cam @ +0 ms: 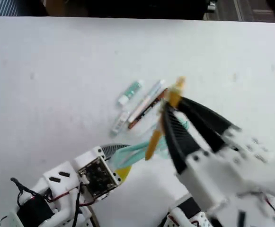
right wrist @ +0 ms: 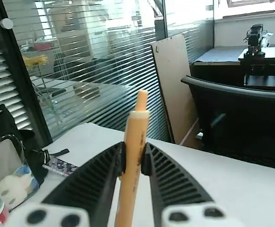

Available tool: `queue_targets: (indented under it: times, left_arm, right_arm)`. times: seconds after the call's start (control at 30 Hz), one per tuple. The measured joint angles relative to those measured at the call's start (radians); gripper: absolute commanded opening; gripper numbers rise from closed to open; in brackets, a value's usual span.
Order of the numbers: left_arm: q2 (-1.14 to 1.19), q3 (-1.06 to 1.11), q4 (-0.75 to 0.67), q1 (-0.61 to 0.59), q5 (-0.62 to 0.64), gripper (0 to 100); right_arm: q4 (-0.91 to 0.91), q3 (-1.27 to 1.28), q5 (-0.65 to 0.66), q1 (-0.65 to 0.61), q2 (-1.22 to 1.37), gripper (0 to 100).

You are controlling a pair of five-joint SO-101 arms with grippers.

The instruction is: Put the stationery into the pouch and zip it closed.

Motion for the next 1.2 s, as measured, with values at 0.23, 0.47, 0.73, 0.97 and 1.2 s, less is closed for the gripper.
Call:
queue_targets:
  times: [0.23, 0.47, 0.73, 0.97, 1.2]
  left_arm:
    - [0.000, 0.000, 0.000, 0.000, 0.000, 2]
    - [0.000, 0.000, -0.018, 0.000, -0.002, 2]
    - [0.000, 0.000, -0.023, 0.000, 0.002, 2]
    - [-0.008, 0.020, -0.117, -0.143, 0.081, 2]
    - [0.000, 0.103, -0.250, -0.206, 0.186, 2]
  right_arm:
    - [-0.038, 0.035, 0.002, -0.080, -0.002, 1.6]
    - [-0.137, 0.157, 0.066, -0.117, 0.044, 1.6]
    - [-0.242, 0.187, 0.075, -0.133, 0.091, 1.6]
    - [-0.265, 0.123, 0.075, -0.140, 0.120, 1.6]
    - [-0.448, 0.137, 0.077, -0.143, 0.173, 1.6]
